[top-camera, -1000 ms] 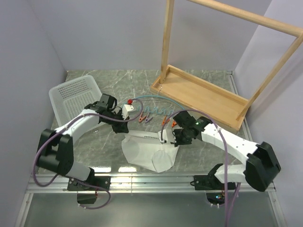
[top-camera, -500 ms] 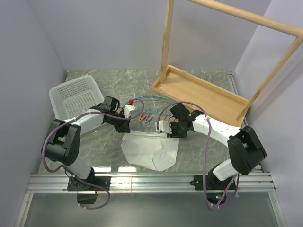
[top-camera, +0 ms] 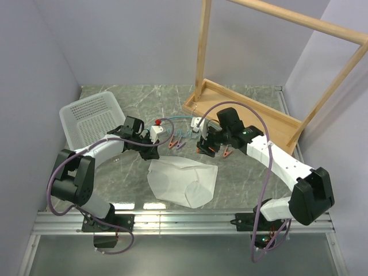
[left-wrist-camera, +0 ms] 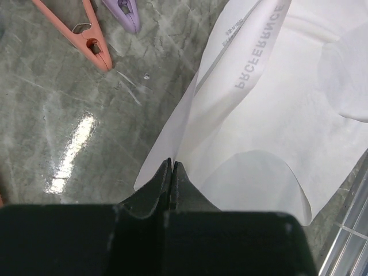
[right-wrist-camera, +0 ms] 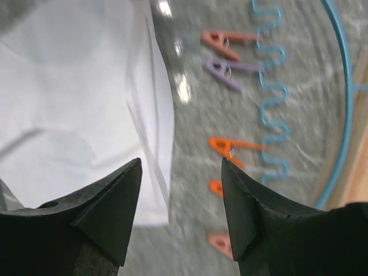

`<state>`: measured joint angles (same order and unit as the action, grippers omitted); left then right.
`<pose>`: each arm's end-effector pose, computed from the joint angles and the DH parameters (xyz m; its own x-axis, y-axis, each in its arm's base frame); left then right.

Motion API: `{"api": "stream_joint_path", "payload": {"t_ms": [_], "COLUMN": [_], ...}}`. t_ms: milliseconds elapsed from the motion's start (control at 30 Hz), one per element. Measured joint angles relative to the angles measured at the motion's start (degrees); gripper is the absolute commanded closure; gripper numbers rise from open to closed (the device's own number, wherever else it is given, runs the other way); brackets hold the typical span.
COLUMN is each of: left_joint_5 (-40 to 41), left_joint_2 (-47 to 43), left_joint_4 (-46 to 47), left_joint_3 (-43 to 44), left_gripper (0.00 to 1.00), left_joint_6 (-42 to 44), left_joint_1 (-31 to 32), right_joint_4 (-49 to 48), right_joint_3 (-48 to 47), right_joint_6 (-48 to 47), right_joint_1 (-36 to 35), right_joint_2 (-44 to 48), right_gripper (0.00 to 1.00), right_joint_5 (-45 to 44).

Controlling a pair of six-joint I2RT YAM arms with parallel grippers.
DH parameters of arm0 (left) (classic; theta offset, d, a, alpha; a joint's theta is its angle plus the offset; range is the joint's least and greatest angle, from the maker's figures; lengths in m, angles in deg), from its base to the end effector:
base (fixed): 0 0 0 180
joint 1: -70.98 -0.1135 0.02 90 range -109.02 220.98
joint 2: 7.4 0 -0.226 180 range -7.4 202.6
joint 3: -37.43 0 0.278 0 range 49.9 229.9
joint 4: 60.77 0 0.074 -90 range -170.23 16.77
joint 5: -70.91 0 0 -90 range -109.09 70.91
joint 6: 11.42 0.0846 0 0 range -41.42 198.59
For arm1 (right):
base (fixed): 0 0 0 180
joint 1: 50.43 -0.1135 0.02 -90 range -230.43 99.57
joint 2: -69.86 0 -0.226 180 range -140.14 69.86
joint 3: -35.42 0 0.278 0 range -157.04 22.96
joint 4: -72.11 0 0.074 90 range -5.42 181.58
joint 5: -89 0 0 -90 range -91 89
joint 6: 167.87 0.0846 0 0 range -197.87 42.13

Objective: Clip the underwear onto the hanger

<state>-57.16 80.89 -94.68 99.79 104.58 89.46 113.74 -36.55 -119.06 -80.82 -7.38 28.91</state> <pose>0.3002 -0.1553 0.0963 -0.4989 0.5306 -0.6853 0.8479 0.4627 -0.2589 0.2785 0.2122 0.2008 0.0084 -0.6569 -0.7540 -0.9659 0.1897 -0.1760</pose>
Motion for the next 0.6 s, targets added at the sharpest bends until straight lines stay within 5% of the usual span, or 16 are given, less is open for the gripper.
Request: {"api": "stream_joint_path", "payload": {"t_ms": [267,600], "left_joint_5": [-0.22,-3.91], "left_joint_2": [-0.35,0.94], "left_joint_4": [0.04,-1.11], "left_joint_3": [-0.15,1.38], "left_gripper": [1.00,0.99], "left_joint_6": [-0.31,0.22], "left_joint_1": [-0.31,-1.88], "right_joint_4": [-14.82,-34.86], "right_joint_3": [-1.51,0.63], "right_joint_6": [17.35,34.34], "right_joint_1": [-1.95,-6.84], "right_joint_2": [-10.88,-17.44], "right_gripper": [0.33,0.30], "right_joint_5": [8.85,8.63]}}
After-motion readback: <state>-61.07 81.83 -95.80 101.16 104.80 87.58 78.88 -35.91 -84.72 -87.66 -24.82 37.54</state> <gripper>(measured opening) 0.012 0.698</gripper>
